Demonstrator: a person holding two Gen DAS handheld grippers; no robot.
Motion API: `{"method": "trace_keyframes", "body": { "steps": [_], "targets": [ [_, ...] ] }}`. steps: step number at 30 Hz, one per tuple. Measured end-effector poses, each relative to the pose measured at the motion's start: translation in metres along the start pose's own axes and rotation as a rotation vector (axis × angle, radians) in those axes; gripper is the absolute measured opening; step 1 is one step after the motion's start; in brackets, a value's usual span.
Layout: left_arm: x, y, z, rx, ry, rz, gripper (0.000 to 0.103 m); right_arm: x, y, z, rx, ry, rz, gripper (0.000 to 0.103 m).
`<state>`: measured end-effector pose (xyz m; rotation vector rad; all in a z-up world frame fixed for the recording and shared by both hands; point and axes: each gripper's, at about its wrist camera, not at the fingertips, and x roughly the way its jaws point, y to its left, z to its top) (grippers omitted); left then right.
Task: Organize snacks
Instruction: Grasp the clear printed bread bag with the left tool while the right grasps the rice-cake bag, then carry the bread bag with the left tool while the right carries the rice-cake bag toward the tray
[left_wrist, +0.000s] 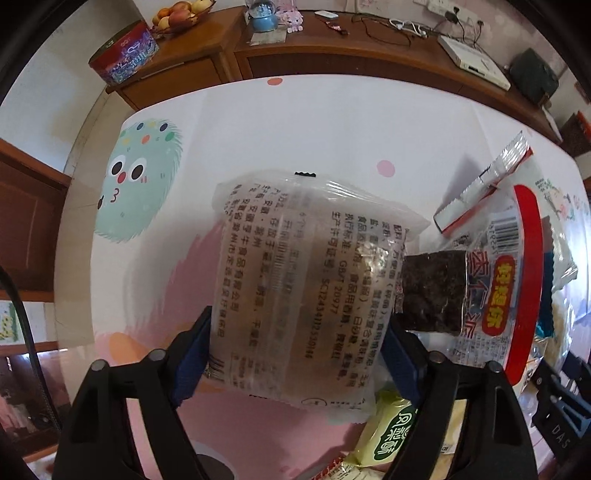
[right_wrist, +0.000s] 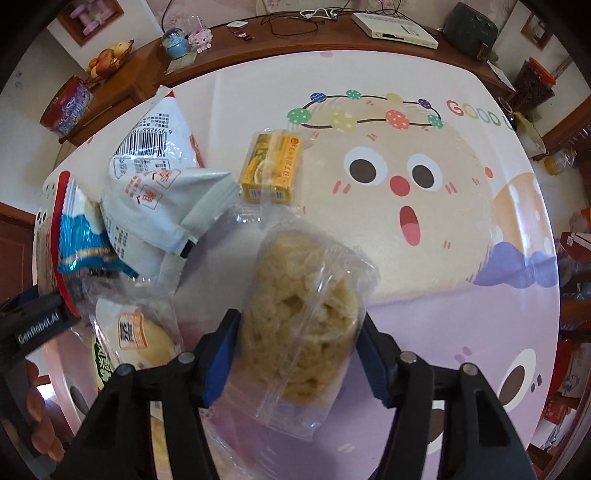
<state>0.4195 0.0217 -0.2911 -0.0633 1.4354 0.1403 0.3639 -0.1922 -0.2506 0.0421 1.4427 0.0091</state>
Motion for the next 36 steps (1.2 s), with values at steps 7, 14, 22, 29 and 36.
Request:
{"method": "trace_keyframes", "body": {
  "steps": [7,14,22,29,36],
  "targets": [
    [-0.014,0.008,-0.008,-0.016,-0.070,0.026,0.062,-0.004,-0.010,-0.014,-0.003,0.008,0.015,0.058],
    [-0.044,0.018,-0.038,0.011,-0.083,0.038,0.061,-0.032,-0.022,-0.025,0.024,-0.032,0.050,0.058],
    [-0.120,0.036,-0.076,0.035,-0.169,0.014,0.061,-0.089,-0.029,-0.051,0.030,-0.122,0.083,0.058],
    [-0.188,0.061,-0.125,0.051,-0.216,-0.022,0.061,-0.156,-0.026,-0.087,0.024,-0.228,0.132,0.058],
    [-0.238,0.080,-0.182,0.058,-0.253,-0.077,0.061,-0.203,-0.016,-0.127,-0.015,-0.314,0.140,0.058]
  ]
}}
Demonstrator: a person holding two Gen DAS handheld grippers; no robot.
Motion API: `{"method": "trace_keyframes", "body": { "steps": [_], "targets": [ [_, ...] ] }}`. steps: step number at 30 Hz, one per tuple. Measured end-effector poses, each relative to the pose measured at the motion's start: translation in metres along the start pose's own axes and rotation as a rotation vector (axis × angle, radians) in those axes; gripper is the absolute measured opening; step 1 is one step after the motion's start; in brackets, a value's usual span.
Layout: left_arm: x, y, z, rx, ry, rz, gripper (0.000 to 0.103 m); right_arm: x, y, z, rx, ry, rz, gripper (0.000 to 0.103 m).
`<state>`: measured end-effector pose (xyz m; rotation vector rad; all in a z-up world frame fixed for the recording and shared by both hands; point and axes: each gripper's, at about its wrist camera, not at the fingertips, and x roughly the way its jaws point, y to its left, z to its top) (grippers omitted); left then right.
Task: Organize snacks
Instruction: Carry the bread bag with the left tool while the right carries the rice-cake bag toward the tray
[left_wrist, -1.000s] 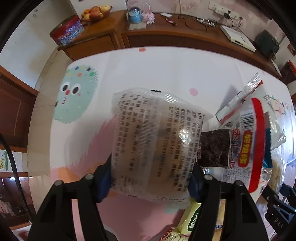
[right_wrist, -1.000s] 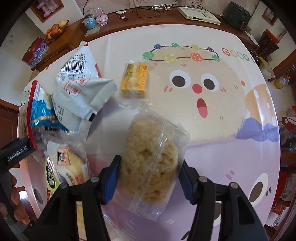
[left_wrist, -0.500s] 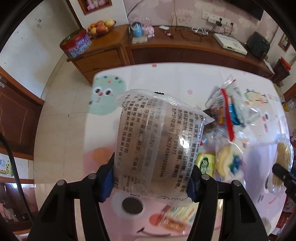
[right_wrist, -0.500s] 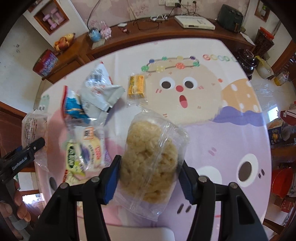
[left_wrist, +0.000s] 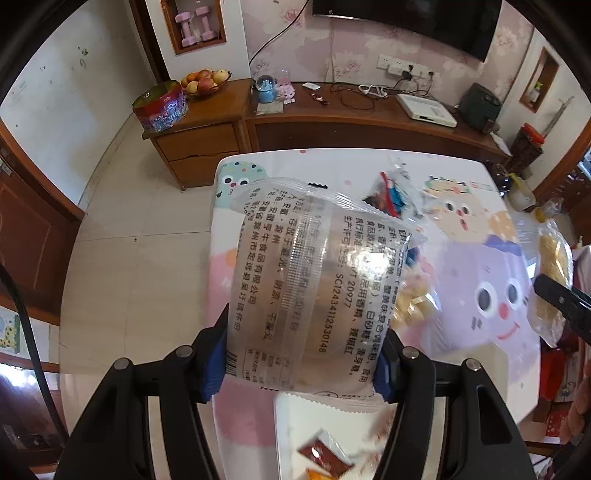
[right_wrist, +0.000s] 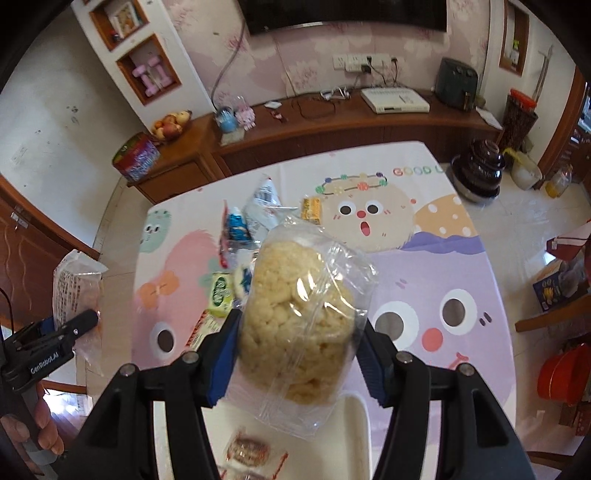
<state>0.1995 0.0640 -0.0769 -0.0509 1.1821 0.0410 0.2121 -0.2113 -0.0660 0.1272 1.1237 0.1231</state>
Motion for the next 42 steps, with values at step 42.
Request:
{"method": "trace_keyframes", "body": {
  "steps": [42],
  "targets": [
    [-0.002,-0.047,-0.186,0.121,0.151,-0.044,0.063,-0.014,0.031,-0.184,-0.084,0.186,-0.017,0.059]
  ]
}}
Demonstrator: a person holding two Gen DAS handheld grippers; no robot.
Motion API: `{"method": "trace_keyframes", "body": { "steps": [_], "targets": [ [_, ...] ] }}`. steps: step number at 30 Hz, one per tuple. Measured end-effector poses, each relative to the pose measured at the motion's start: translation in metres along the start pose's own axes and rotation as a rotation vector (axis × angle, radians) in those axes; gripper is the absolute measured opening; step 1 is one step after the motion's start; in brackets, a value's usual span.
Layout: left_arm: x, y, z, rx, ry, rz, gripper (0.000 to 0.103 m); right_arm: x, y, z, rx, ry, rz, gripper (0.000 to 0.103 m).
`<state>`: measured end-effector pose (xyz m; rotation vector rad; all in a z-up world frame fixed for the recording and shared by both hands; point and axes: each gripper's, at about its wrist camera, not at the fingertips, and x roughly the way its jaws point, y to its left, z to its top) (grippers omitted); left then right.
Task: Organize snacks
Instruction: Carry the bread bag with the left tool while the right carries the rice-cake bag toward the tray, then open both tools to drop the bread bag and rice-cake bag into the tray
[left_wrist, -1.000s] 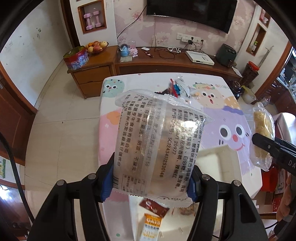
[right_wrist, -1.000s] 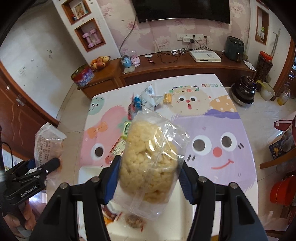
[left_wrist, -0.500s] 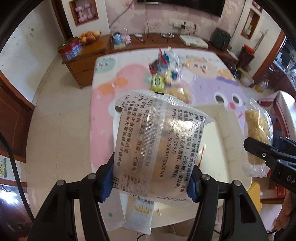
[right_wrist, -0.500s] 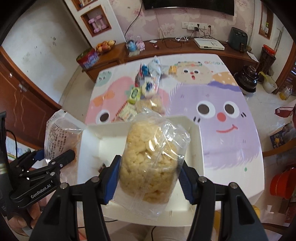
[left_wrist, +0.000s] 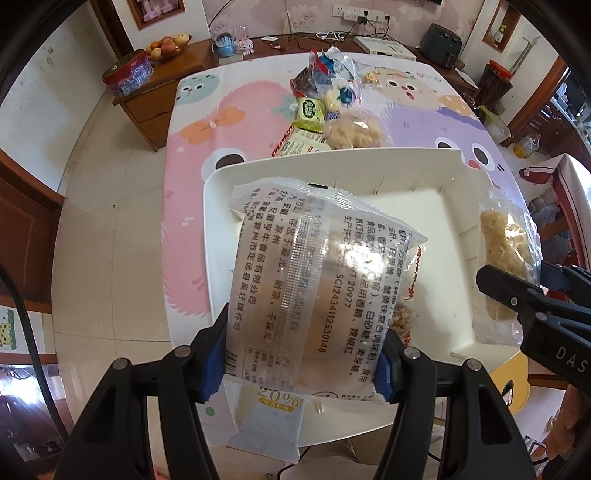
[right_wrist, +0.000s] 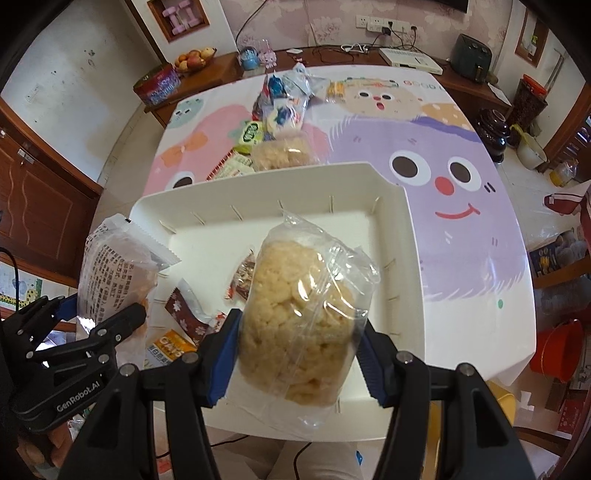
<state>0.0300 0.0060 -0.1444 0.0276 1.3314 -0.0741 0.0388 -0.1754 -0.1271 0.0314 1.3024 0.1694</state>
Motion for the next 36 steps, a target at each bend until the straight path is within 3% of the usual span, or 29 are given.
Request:
{"method": "trace_keyframes", "body": {
  "steps": [4,11,26,36],
  "targets": [
    [0.005,0.000,0.002,-0.001,0.010,-0.001,0.065,0.008,0.001,0.003,-0.011,0.013,-0.017,0.059],
    [0.005,-0.001,0.009,-0.010,0.018,-0.026,0.088,0.013,0.001,0.010,-0.005,0.016,-0.038,0.060],
    [-0.017,0.003,0.007,-0.013,-0.041,-0.014,0.089,-0.003,0.003,0.006,0.005,0.015,-0.026,0.060],
    [-0.043,0.003,0.006,-0.008,-0.123,-0.037,0.089,-0.030,0.009,0.005,-0.028,-0.024,-0.046,0.060]
  ]
}}
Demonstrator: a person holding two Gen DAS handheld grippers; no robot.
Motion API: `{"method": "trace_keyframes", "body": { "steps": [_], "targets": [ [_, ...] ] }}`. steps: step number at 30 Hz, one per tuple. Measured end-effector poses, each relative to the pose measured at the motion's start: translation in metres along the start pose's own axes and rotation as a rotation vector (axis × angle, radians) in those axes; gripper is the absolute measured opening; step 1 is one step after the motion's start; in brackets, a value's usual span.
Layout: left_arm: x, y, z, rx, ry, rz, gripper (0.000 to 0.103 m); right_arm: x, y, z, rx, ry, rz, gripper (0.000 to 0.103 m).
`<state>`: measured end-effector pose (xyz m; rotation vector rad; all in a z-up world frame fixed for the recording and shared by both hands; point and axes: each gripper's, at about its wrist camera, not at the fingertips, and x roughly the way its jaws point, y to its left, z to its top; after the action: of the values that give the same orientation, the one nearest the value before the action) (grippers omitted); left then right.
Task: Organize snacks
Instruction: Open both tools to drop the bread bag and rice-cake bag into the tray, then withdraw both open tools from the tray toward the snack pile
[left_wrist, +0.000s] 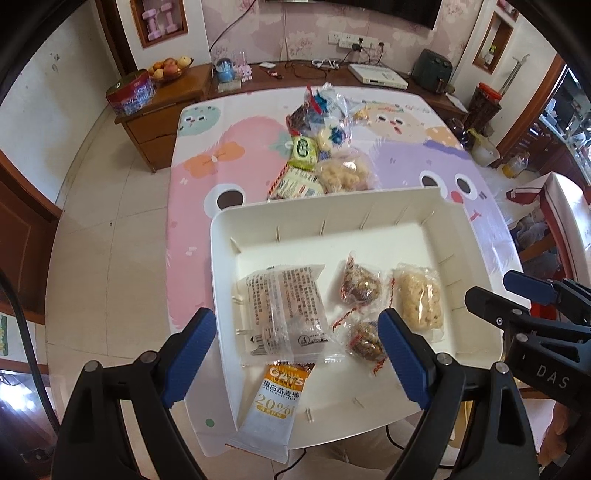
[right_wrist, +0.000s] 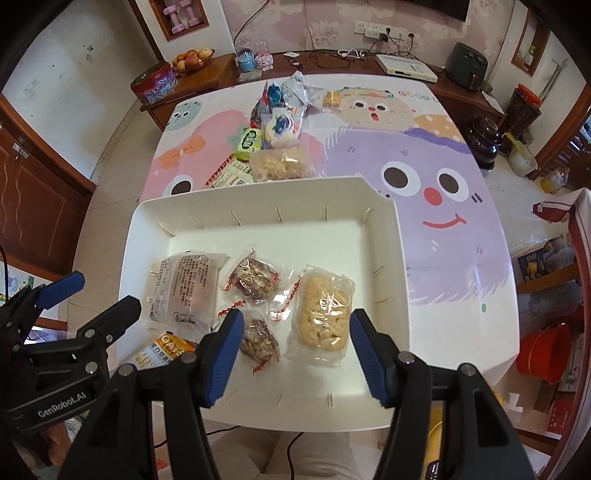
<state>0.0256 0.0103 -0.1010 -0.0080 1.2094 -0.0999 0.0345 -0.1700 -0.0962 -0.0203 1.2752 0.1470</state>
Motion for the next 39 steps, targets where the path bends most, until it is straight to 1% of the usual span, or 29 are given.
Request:
{"method": "trace_keyframes", "body": {
  "steps": [6,11,16,23,27,30,33,36,37,39],
  "targets": [
    [-0.018,-0.002,0.005,0.002,-0.056,0.005,0.089,-0.016,0.001,0.006,-0.004,-0.031,0.020,0.060],
    [-0.033,-0.006,0.018,0.001,-0.100,0.024,0.089,-0.033,0.001,0.019,-0.030,-0.074,0.047,0.060],
    [-0.044,-0.012,0.041,-0.021,-0.136,0.060,0.089,-0.045,0.000,0.044,-0.082,-0.109,0.082,0.060],
    [-0.057,-0.020,0.076,-0.024,-0.183,0.131,0.089,-0.066,-0.009,0.089,-0.163,-0.188,0.127,0.060],
    [-0.066,-0.017,0.098,-0.017,-0.208,0.168,0.089,-0.069,-0.012,0.114,-0.194,-0.231,0.130,0.060],
    [-0.070,-0.010,0.120,0.003,-0.226,0.193,0.092,-0.063,-0.011,0.135,-0.212,-0.239,0.121,0.060],
    [-0.065,-0.002,0.143,0.024,-0.232,0.218,0.095,-0.045,-0.009,0.160,-0.211,-0.218,0.118,0.060],
    [-0.041,0.010,0.169,0.032,-0.193,0.203,0.096,-0.018,-0.007,0.178,-0.198,-0.178,0.117,0.060],
    [-0.030,0.014,0.178,0.029,-0.172,0.194,0.096,-0.003,-0.006,0.185,-0.189,-0.146,0.123,0.060],
    [0.001,0.024,0.196,0.018,-0.115,0.149,0.096,0.027,-0.006,0.195,-0.173,-0.085,0.127,0.060]
  ]
}}
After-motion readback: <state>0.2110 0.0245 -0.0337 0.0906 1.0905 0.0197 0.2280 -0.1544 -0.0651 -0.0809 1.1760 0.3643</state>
